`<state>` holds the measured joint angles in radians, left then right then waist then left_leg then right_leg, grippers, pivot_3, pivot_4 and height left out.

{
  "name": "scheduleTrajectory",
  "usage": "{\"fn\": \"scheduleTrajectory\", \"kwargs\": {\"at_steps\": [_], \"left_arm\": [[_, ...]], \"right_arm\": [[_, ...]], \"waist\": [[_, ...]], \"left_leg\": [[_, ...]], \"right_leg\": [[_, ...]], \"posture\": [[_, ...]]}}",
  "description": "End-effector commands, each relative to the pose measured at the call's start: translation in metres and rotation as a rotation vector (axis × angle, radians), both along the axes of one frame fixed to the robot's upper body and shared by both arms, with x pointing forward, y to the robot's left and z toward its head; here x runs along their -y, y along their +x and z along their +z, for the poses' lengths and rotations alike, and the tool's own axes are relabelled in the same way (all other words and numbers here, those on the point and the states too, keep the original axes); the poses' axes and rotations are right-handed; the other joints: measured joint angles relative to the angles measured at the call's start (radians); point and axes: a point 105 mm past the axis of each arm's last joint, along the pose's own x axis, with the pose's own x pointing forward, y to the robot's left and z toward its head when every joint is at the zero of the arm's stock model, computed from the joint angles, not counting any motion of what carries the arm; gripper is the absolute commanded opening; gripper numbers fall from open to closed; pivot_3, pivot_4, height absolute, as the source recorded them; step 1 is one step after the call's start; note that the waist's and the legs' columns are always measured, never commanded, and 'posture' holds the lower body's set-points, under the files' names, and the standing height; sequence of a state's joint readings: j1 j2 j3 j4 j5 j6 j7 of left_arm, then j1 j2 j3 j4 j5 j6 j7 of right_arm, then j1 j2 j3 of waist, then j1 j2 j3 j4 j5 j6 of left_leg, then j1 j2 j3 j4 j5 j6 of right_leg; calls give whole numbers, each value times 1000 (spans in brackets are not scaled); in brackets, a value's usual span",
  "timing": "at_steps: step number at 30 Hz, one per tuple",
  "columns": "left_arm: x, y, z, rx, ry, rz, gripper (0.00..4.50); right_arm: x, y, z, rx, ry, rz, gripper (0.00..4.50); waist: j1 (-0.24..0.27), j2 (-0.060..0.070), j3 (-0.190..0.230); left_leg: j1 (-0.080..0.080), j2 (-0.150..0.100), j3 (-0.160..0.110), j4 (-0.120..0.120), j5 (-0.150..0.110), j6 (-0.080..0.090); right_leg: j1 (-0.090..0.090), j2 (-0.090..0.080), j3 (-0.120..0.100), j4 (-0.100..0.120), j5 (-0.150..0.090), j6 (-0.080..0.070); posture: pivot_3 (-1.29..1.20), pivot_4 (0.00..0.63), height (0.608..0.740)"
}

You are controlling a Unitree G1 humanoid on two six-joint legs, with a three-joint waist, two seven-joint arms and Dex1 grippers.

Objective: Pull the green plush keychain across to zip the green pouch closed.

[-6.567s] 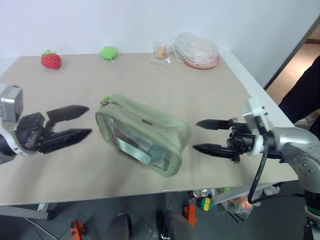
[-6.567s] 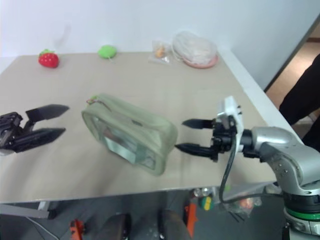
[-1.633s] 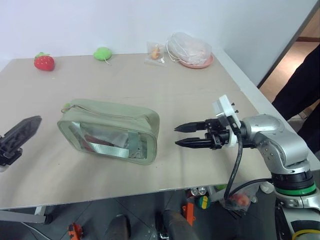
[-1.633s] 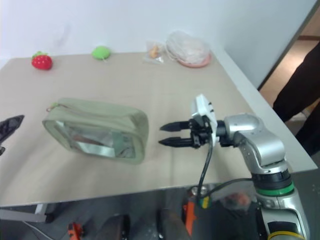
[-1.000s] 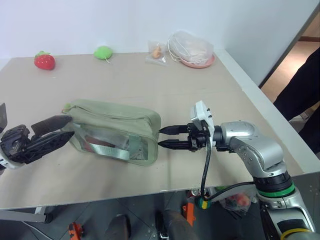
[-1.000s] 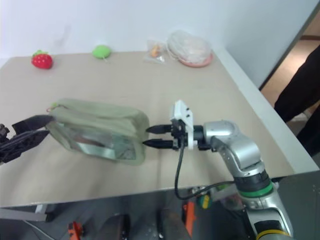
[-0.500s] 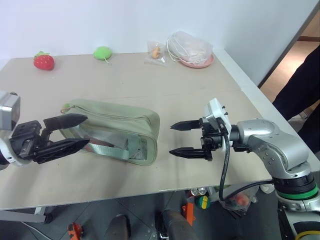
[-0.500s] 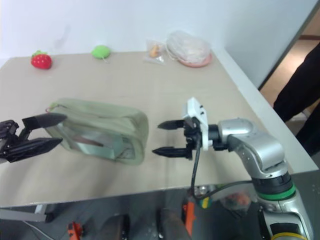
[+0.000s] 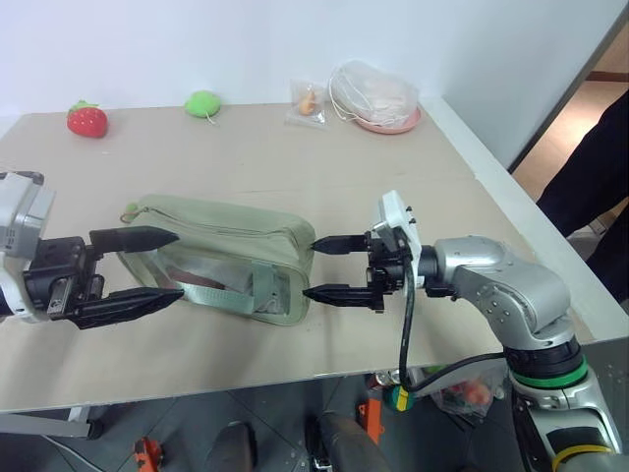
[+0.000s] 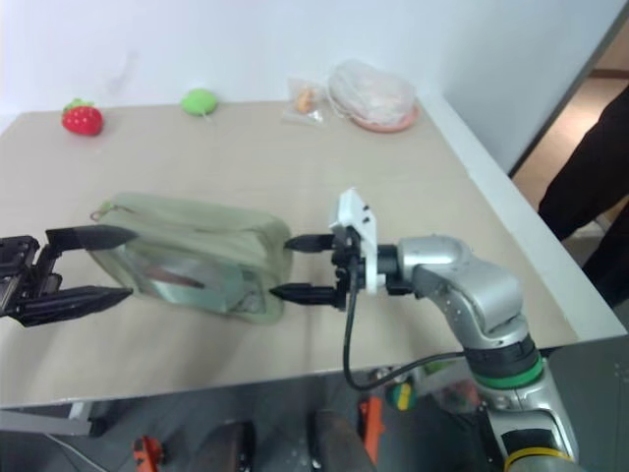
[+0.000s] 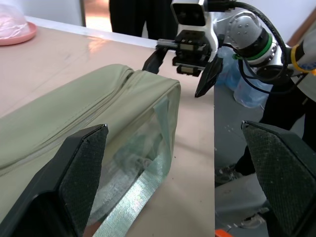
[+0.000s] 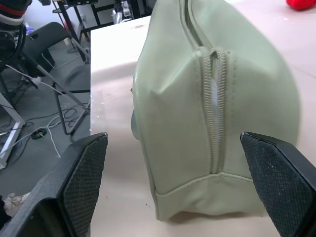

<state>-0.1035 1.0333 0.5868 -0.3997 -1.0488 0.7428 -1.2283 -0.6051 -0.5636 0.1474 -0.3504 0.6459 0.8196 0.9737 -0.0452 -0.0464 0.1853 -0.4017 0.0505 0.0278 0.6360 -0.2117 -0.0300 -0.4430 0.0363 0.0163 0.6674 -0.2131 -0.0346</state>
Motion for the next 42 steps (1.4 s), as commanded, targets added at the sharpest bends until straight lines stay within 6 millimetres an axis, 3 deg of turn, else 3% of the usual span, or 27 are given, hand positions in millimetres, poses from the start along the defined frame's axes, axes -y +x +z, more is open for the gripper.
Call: {"fn": "scheduleTrajectory", "kwargs": {"at_steps": [1,4,5,9,17,20,28,32,37,42], "left_arm": [[2,-1,10,53,-4,-14,4500],[1,1,10,51,-18,-11,4500],[0,2,9,46,-26,-5,4500],[-1,4,5,32,-77,10,4500],[-10,6,7,18,-186,63,4500],[-19,8,7,1,-217,102,4500],[-33,9,0,-37,-258,180,4500],[-40,5,-2,-48,-289,223,4500],[-64,0,-6,-65,-376,340,4500],[-107,-6,-23,-124,-442,540,4500]], "right_arm": [[-10,-2,7,32,15,21,4450],[-13,-3,4,25,10,38,4450],[-15,-3,1,17,8,39,4214],[-14,10,-10,3,-10,5,2916],[-1,18,-16,62,-105,102,134],[4,26,-17,127,-184,148,28],[7,65,9,322,-294,180,28],[3,64,9,329,-283,209,28],[2,60,-7,306,-293,228,28],[0,53,-8,282,-244,215,28]], "waist": [[0,0,0],[0,0,0],[0,0,0],[0,0,0],[0,0,0],[0,0,0],[0,0,0],[0,0,0],[-3,0,0],[-3,0,0]], "left_leg": [[0,0,0,0,0,0],[0,0,0,0,0,0],[0,0,0,0,0,0],[0,0,0,0,0,0],[0,0,0,1,0,0],[0,0,0,1,0,0],[1,1,0,1,0,0],[0,1,0,0,-1,0],[1,3,1,0,-1,1],[4,6,1,0,-1,1]], "right_leg": [[0,0,0,0,0,0],[0,0,0,0,0,0],[0,0,0,0,0,0],[0,0,0,0,0,0],[0,-1,0,0,0,0],[0,0,0,0,0,0],[1,1,0,0,1,0],[0,0,0,0,0,-1],[0,1,1,0,0,-1],[1,6,1,1,1,-5]], "posture": [[0,150,740],[0,150,740],[0,150,740],[0,150,740],[0,150,740],[0,150,740],[0,150,740],[0,150,740],[0,150,740],[0,150,740]]}}
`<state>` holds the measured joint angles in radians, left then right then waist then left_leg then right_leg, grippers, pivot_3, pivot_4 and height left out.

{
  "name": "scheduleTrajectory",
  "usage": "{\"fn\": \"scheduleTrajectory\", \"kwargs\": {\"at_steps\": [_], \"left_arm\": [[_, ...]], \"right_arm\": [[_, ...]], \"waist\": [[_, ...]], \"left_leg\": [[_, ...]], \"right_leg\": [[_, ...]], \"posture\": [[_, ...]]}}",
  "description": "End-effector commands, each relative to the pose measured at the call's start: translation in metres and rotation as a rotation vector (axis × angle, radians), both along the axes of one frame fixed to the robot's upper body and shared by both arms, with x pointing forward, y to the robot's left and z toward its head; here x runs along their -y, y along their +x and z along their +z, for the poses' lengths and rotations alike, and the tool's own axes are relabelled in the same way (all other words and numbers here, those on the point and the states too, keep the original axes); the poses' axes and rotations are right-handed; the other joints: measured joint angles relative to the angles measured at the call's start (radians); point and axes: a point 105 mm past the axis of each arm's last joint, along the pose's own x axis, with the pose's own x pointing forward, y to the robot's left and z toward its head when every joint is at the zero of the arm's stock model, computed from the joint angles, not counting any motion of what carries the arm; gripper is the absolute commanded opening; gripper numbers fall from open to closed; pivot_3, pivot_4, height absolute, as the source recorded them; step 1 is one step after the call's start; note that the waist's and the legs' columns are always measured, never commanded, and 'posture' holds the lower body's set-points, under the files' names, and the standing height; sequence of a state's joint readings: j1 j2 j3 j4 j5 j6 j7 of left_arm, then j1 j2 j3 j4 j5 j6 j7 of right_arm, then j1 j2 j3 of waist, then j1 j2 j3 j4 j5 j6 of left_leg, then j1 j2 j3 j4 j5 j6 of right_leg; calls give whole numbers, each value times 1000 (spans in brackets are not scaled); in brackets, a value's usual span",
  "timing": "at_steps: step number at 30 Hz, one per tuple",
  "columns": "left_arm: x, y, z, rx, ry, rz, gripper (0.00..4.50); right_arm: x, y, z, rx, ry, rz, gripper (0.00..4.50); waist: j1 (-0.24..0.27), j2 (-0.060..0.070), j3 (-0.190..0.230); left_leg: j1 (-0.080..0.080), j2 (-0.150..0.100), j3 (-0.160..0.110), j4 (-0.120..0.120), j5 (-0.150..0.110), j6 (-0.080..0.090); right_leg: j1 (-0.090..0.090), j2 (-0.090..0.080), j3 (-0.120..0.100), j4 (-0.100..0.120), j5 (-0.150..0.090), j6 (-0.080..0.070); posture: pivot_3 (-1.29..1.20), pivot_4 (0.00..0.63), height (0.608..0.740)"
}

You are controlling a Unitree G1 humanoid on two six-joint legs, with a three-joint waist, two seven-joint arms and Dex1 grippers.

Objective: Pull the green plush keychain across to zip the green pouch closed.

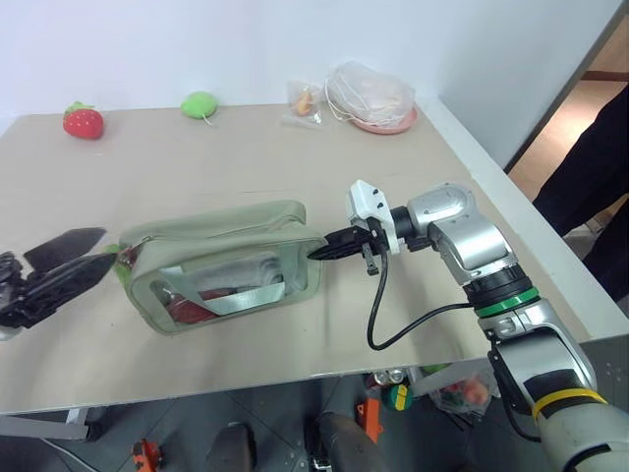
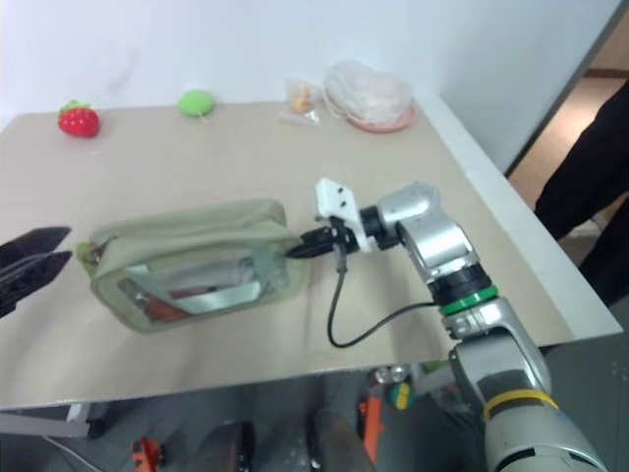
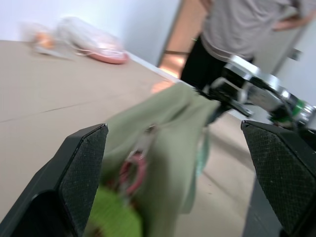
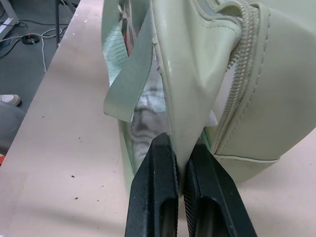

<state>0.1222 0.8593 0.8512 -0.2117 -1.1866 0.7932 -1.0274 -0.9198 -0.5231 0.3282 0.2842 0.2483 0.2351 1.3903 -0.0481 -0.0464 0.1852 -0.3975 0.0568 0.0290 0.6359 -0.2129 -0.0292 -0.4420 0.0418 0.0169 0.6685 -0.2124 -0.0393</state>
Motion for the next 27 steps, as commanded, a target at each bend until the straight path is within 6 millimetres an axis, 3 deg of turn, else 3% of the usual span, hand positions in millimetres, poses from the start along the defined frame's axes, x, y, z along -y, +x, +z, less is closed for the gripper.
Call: {"fn": "scheduleTrajectory", "kwargs": {"at_steps": [1,13,20,27], "left_arm": [[-27,-9,-4,-16,-45,115,4500],[-17,-8,-21,-99,-70,95,4500],[-28,1,-48,-187,-113,179,4500],[-18,11,-70,-239,-138,173,4500]], "right_arm": [[-4,-9,1,-11,30,16,28],[-10,-20,3,-62,109,-41,28],[-9,-21,2,-67,112,-64,28],[-8,-21,5,-63,113,-73,28]], "waist": [[0,0,0],[0,-1,0],[0,-1,-1],[0,-1,-1]], "left_leg": [[1,2,1,0,0,0],[6,5,1,-1,-1,-1],[7,7,0,-2,-1,-1],[7,7,0,-2,-2,-3]], "right_leg": [[0,1,0,0,0,-1],[0,5,-1,9,-4,-10],[-1,8,-1,12,-6,-14],[-1,8,-1,12,-7,-14]], "posture": [[0,150,740],[0,150,740],[0,150,740],[0,150,740]]}}
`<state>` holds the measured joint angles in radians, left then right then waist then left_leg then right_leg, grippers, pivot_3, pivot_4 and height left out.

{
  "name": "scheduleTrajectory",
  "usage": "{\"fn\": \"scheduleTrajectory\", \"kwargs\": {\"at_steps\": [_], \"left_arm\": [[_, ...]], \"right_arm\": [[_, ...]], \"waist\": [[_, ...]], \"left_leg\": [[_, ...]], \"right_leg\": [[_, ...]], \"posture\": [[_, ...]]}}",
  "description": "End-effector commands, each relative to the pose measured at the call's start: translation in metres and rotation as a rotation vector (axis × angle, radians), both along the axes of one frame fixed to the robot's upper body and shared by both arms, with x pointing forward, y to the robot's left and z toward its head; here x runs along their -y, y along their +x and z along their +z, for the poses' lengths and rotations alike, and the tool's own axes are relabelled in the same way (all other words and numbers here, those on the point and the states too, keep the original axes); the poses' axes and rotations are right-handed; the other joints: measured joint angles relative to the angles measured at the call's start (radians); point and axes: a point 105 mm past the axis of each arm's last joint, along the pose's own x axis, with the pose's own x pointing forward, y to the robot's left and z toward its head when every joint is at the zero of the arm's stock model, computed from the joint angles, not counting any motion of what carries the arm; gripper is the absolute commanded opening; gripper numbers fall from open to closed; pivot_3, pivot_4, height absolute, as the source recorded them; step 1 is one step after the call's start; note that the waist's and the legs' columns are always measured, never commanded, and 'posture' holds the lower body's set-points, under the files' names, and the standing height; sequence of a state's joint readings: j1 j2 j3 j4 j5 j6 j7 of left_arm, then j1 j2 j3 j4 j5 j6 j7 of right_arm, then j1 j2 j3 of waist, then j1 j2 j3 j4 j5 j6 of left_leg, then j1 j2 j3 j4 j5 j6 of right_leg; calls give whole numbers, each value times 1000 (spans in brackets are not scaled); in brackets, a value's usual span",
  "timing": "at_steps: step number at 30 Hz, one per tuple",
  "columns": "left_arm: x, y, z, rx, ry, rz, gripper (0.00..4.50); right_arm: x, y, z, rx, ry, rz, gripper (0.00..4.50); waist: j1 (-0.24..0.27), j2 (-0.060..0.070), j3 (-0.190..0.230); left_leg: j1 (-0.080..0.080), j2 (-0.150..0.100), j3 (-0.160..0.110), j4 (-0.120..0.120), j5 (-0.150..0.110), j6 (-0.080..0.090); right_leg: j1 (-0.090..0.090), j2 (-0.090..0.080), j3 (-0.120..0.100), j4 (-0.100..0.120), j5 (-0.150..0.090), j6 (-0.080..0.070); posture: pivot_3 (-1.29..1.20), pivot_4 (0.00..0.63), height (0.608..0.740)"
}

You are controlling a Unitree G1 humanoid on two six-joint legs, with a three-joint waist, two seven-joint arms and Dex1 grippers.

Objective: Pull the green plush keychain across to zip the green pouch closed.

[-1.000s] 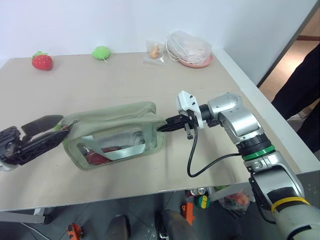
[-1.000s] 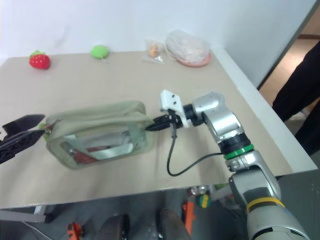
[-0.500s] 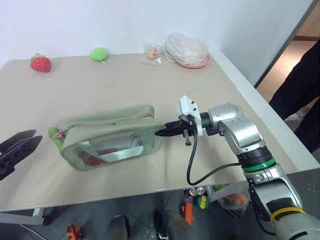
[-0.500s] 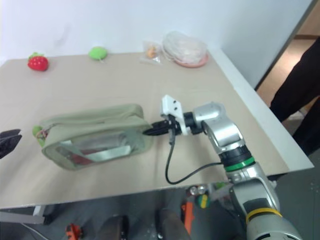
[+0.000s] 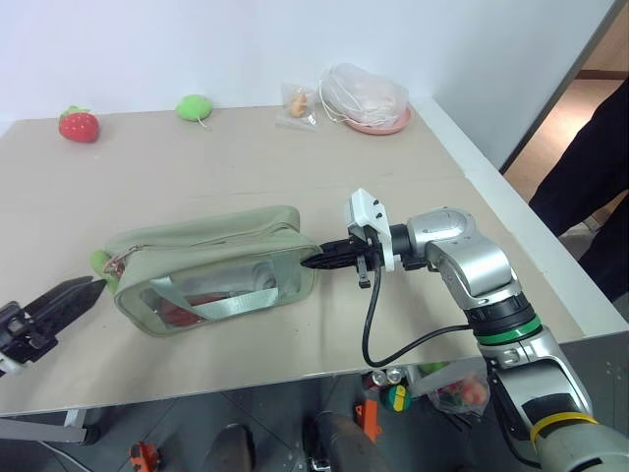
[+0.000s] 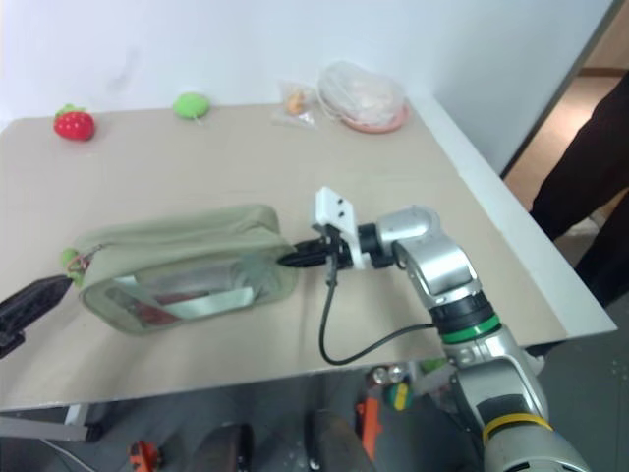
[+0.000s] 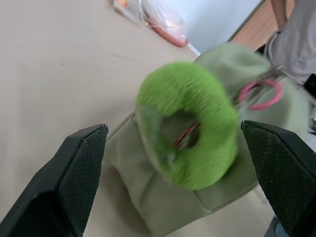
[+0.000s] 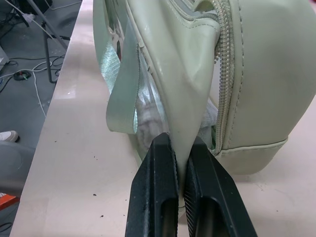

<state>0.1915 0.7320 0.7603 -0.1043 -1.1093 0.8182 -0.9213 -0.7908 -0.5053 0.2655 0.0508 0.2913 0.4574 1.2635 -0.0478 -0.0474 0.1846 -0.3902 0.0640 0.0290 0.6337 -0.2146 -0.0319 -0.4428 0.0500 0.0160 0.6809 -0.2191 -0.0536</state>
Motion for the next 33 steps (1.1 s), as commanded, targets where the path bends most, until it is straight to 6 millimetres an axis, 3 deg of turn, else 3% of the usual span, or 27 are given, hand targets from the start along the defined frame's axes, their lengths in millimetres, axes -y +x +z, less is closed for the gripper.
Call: {"fn": "scheduleTrajectory", "kwargs": {"at_steps": [1,5,8,11,15,22,27,33], "left_arm": [[2,6,2,27,3,1,4500],[11,16,-3,15,-12,-26,4500],[14,22,5,48,-55,-42,4500],[18,24,17,93,-87,-67,3706],[18,22,32,142,-102,-89,2180],[12,16,58,250,-88,-73,14],[17,17,81,327,-70,-97,14],[46,29,96,373,-13,-189,14]], "right_arm": [[-2,-6,9,26,21,25,28],[-2,-6,9,28,19,22,28],[-1,-7,9,30,16,20,28],[-1,-6,9,32,13,16,0],[0,-6,9,34,8,12,0],[1,-4,9,39,-1,11,0],[-1,-2,10,48,-7,16,0],[-2,0,11,54,-10,20,0]], "waist": [[0,0,0],[1,0,0],[1,0,0],[1,-1,0],[1,-1,0],[1,-1,0],[1,-1,0],[1,-1,0]], "left_leg": [[0,0,0,0,0,0],[0,0,0,0,0,0],[0,0,0,0,0,0],[-1,0,0,0,0,-1],[-1,0,0,0,-1,-1],[-1,0,0,0,-1,-1],[-1,0,0,0,-1,-1],[-1,-1,-1,0,-1,-2]], "right_leg": [[0,0,0,0,0,0],[0,0,0,0,0,0],[0,0,0,0,0,0],[0,0,0,0,0,0],[0,0,0,0,0,0],[0,0,0,0,-1,0],[0,0,0,0,-1,0],[0,0,0,0,-1,0]], "posture": [[0,150,740],[0,150,740],[0,150,740],[0,150,740],[0,150,740],[0,150,740],[0,150,740],[0,150,740]]}}
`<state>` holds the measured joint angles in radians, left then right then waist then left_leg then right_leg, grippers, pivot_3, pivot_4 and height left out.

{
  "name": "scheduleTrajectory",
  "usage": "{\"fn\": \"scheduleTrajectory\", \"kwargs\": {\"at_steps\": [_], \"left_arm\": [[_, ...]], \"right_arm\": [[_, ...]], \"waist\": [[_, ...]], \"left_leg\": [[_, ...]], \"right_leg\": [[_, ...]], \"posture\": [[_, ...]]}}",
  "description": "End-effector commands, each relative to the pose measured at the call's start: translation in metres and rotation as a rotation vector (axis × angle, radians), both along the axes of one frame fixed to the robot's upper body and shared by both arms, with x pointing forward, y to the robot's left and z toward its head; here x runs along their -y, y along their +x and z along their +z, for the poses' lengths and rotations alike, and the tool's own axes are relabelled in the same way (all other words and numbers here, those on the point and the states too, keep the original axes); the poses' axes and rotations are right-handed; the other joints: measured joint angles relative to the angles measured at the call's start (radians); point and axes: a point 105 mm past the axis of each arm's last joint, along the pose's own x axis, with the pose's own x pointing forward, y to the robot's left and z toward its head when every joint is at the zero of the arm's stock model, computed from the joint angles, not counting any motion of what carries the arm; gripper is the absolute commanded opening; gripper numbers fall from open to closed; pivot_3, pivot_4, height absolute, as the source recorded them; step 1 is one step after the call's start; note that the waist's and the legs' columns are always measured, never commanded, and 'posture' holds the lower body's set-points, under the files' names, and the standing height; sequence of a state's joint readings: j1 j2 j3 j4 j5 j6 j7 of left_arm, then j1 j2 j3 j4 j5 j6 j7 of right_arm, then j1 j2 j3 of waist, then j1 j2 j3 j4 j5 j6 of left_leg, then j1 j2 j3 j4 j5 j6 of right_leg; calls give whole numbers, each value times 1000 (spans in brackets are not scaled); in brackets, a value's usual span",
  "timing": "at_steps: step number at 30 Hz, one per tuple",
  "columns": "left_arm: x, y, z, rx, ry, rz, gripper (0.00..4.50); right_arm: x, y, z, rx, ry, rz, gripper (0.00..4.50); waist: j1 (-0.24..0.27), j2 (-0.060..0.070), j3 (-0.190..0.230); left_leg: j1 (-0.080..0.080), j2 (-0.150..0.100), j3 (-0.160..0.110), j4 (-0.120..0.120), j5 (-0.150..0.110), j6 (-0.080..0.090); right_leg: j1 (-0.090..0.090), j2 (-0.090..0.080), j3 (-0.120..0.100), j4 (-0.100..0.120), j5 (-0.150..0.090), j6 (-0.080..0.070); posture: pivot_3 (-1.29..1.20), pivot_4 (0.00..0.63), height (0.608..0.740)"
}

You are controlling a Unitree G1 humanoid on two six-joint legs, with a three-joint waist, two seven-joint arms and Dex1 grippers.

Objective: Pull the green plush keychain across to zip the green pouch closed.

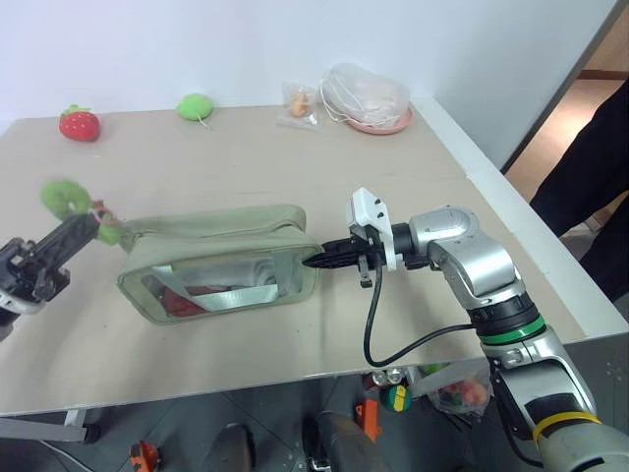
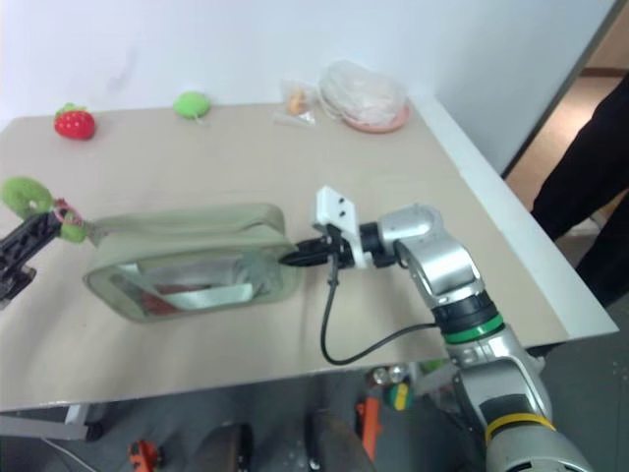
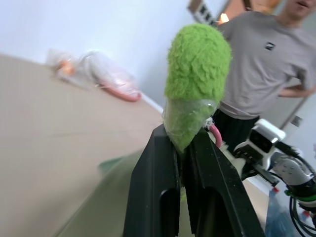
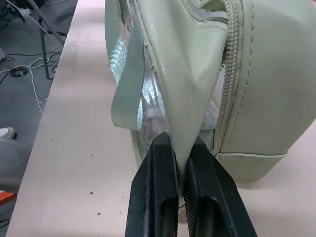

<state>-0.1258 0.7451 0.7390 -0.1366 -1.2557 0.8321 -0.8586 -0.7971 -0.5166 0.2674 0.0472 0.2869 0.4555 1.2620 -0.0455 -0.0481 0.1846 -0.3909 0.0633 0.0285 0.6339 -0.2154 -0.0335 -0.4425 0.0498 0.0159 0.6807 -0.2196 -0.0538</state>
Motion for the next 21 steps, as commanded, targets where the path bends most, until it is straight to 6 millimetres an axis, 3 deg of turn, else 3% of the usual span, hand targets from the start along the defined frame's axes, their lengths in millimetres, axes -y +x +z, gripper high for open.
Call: {"fn": "scheduleTrajectory", "kwargs": {"at_steps": [1,4,7,10,15,21], "left_arm": [[20,3,15,50,71,-55,14],[53,13,15,24,145,-156,14],[61,20,0,-57,223,-173,14],[56,22,-9,-108,213,-178,1078],[63,13,0,-40,240,-239,2706],[57,2,12,4,230,-264,2706]], "right_arm": [[-4,-1,9,42,0,26,0],[-4,-1,9,47,-3,21,0],[-4,-1,9,49,-1,15,0],[-3,-1,8,49,-1,6,0],[-2,-1,7,47,0,2,0],[-5,-2,7,49,3,7,0]], "waist": [[-2,0,0],[0,0,0],[-3,0,0],[-4,0,0],[-2,0,0],[-2,0,0]], "left_leg": [[0,0,0,0,0,0],[0,0,0,0,0,0],[0,0,0,0,0,-1],[1,0,1,0,0,-1],[1,0,0,0,0,-1],[1,0,0,0,0,-2]], "right_leg": [[0,0,0,0,0,0],[0,0,0,0,0,0],[0,0,0,0,0,0],[0,1,2,0,0,0],[0,0,1,0,-1,0],[0,1,1,0,-1,0]], "posture": [[0,150,740],[0,150,740],[0,150,740],[0,150,740],[0,150,740],[0,150,740]]}}
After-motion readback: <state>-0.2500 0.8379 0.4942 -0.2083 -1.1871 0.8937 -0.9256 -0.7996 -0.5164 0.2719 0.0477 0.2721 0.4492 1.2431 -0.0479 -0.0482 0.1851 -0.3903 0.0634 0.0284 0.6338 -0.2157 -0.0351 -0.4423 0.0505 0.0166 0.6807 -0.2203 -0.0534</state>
